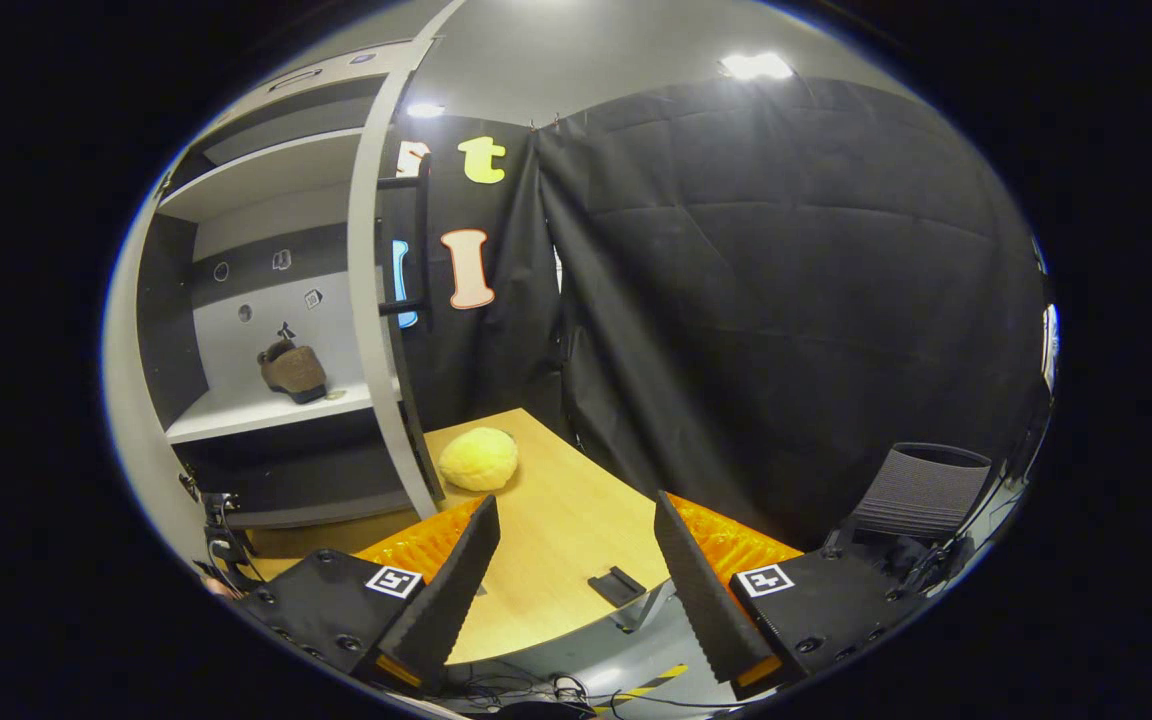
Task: Grab one shoe with the right hand and put it into the shoe cabinet, grab the other shoe with the left hand and put it into the shoe cabinet; then close the right door with the right hand and the left door with the left hand.
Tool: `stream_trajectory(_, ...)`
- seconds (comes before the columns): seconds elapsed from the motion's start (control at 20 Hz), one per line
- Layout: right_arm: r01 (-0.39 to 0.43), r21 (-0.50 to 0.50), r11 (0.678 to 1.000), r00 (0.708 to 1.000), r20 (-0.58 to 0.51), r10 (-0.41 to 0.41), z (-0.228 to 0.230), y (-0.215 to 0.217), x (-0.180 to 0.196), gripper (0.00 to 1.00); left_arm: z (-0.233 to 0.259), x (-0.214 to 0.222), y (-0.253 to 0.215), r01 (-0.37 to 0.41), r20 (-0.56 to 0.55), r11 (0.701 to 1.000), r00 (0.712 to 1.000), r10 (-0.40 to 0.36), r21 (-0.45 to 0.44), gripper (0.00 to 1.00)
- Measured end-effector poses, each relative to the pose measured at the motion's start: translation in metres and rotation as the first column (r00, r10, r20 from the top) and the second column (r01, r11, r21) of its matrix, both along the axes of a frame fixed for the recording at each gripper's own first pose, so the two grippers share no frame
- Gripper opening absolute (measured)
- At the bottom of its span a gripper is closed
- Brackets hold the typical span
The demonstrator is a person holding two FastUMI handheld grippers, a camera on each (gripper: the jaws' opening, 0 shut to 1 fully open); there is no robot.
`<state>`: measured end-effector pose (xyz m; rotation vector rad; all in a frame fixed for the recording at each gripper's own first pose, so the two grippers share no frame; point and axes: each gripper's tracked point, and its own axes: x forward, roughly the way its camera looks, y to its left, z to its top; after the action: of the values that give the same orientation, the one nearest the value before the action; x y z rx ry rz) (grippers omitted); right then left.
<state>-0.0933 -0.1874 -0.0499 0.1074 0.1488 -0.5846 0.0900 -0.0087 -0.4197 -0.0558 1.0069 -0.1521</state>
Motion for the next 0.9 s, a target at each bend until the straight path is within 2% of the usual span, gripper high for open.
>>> stream_trajectory(0.15, -0.013, 0.013, 1.0, 0.999, 0.03, 0.013, 0.011, -0.016, 0.019, 0.98, 0.007, 0.003, 0.004, -0.017, -0.014, 1.0, 1.0, 0.017, 0.009, 0.02)
stream_trajectory(0.55, -0.052, -0.001, 0.999, 0.996, 0.072, 0.052, 0.036, -0.088, 0.068, 0.96, 0.064, 0.01, 0.029, -0.073, 0.086, 0.997, 0.994, 0.072, 0.013, 0.02)
stream_trajectory(0.75, -0.127, -0.011, 0.992, 0.988, 0.083, 0.127, 0.047, -0.114, 0.106, 0.97, 0.097, 0.02, 0.046, -0.084, 0.185, 0.996, 0.98, 0.077, 0.03, 0.02)
stream_trajectory(0.85, -0.18, -0.034, 0.983, 0.98, 0.08, 0.182, 0.052, -0.123, 0.128, 0.96, 0.097, 0.02, 0.05, -0.111, 0.235, 0.993, 0.967, 0.098, 0.044, 0.02)
stream_trajectory(0.9, -0.203, -0.052, 0.978, 0.974, 0.088, 0.207, 0.056, -0.125, 0.137, 0.93, 0.095, 0.024, 0.048, -0.13, 0.262, 0.99, 0.959, 0.111, 0.054, 0.02)
